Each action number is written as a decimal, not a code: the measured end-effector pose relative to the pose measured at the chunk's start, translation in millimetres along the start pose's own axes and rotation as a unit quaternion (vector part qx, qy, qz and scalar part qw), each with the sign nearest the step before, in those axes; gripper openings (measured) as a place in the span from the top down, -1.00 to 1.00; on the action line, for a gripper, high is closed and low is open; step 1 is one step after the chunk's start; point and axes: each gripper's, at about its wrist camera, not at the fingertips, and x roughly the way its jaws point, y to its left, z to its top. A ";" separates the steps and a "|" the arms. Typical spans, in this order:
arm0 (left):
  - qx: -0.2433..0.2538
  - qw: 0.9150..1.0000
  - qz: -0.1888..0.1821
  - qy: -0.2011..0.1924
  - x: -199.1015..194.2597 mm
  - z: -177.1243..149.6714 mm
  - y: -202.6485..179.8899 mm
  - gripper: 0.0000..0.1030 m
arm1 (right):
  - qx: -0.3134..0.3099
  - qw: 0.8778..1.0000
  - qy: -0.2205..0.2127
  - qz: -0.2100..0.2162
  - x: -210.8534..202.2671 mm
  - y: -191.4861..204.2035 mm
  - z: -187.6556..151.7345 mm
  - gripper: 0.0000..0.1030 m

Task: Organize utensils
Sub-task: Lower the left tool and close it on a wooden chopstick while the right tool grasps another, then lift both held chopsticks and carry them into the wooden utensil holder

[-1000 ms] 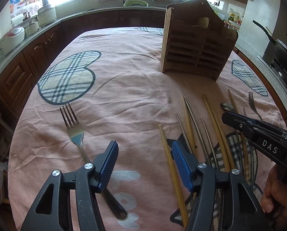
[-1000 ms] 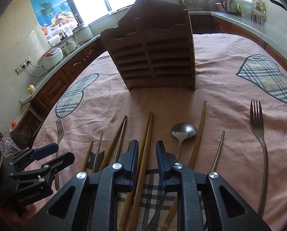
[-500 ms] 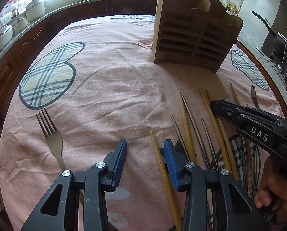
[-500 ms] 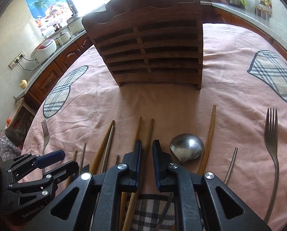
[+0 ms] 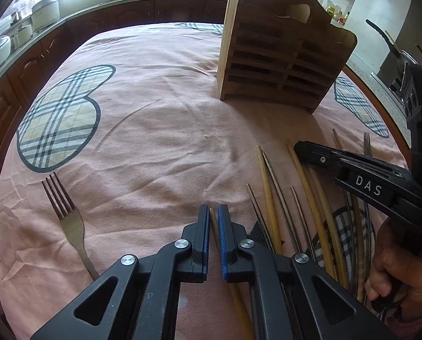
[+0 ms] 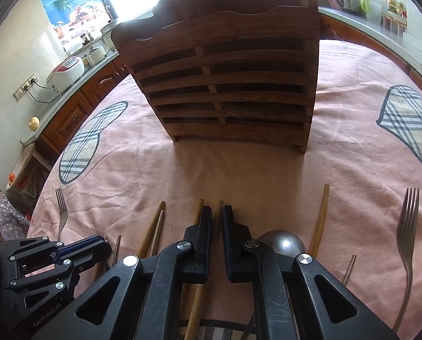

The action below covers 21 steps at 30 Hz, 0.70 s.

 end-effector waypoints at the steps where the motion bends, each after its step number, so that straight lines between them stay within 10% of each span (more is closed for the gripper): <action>1: -0.003 1.000 -0.003 -0.003 -3.1 -0.3 2.1 0.91 | 0.008 1.000 0.000 0.008 -2.3 -2.2 -0.5 0.89; 21: -0.025 0.991 -0.051 -0.123 -149.9 -25.0 13.8 0.94 | 0.011 0.991 -0.118 0.066 -128.1 20.3 -3.9 0.92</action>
